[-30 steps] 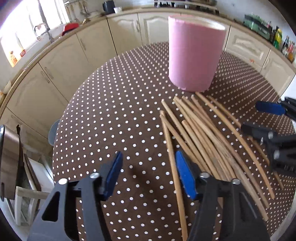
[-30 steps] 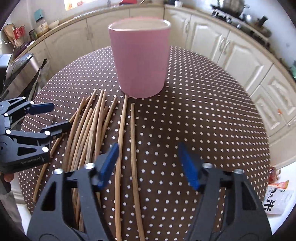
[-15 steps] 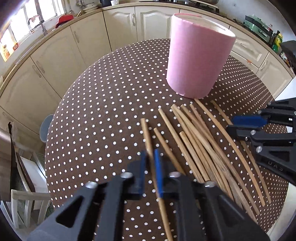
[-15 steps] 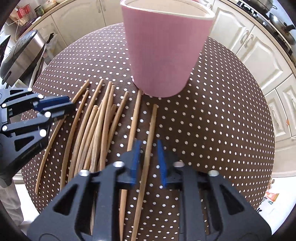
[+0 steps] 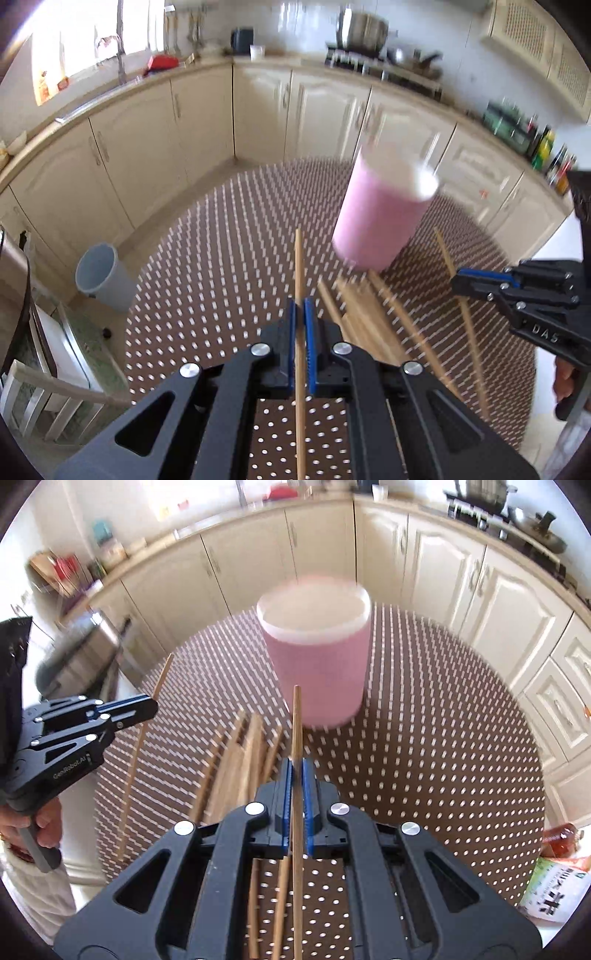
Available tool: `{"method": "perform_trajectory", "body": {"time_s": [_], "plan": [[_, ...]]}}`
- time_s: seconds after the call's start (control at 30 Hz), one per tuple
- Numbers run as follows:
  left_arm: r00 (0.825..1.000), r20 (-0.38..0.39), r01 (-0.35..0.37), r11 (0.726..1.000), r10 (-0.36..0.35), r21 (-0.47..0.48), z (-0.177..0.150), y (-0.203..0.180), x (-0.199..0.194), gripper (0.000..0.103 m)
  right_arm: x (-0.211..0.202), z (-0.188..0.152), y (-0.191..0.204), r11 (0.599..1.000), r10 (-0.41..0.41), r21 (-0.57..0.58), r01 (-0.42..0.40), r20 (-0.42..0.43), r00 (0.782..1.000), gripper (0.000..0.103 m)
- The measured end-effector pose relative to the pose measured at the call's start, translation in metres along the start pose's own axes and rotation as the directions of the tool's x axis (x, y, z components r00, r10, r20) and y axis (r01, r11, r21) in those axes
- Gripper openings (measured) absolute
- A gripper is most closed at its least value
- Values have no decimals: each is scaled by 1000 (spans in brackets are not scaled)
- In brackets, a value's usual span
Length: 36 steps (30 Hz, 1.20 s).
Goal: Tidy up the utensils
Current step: 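Lift the left tool's chopstick over the pink cup while the right tool carries its chopstick there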
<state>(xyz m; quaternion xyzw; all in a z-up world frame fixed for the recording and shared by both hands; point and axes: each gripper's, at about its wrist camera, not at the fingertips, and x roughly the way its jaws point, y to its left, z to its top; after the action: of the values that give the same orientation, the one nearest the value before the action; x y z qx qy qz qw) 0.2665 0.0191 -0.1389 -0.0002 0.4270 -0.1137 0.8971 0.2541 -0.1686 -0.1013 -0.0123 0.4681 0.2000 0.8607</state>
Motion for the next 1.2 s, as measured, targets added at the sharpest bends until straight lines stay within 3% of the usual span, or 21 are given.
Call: {"method": "perform_trajectory", "body": {"time_s": [0.17, 0.4, 0.57, 0.73, 0.87, 0.93, 1.07, 1.2], "plan": [[988, 149, 34, 999, -36, 12, 19, -10, -59, 5, -47, 4, 3, 1000, 30, -14, -28, 139, 990, 6], [943, 319, 83, 996, -91, 37, 46, -38, -115, 5, -101, 16, -2, 999, 48, -17, -45, 279, 959, 6], [889, 446, 98, 995, -103, 35, 79, -61, -132, 5, -131, 37, 4, 1000, 22, -9, -20, 398, 917, 6], [810, 582, 94, 996, -72, -7, 111, -79, -130, 5, -155, 63, 10, 1000, -14, 16, 6, 532, 847, 6], [776, 629, 97, 994, -46, -46, 132, -87, -117, 5, -161, 79, 9, 999, -46, 44, 24, 605, 795, 6], [769, 638, 97, 993, -32, -67, 137, -87, -108, 5, -161, 83, 6, 996, -84, 63, 56, 634, 769, 6], [774, 633, 59, 996, -5, -64, 139, -91, -85, 5, -153, 91, -3, 991, -129, 104, 80, 669, 732, 6], [813, 583, 53, 997, -12, -53, 137, -89, -59, 5, -139, 90, -7, 989, -142, 121, 81, 671, 728, 6]]}}
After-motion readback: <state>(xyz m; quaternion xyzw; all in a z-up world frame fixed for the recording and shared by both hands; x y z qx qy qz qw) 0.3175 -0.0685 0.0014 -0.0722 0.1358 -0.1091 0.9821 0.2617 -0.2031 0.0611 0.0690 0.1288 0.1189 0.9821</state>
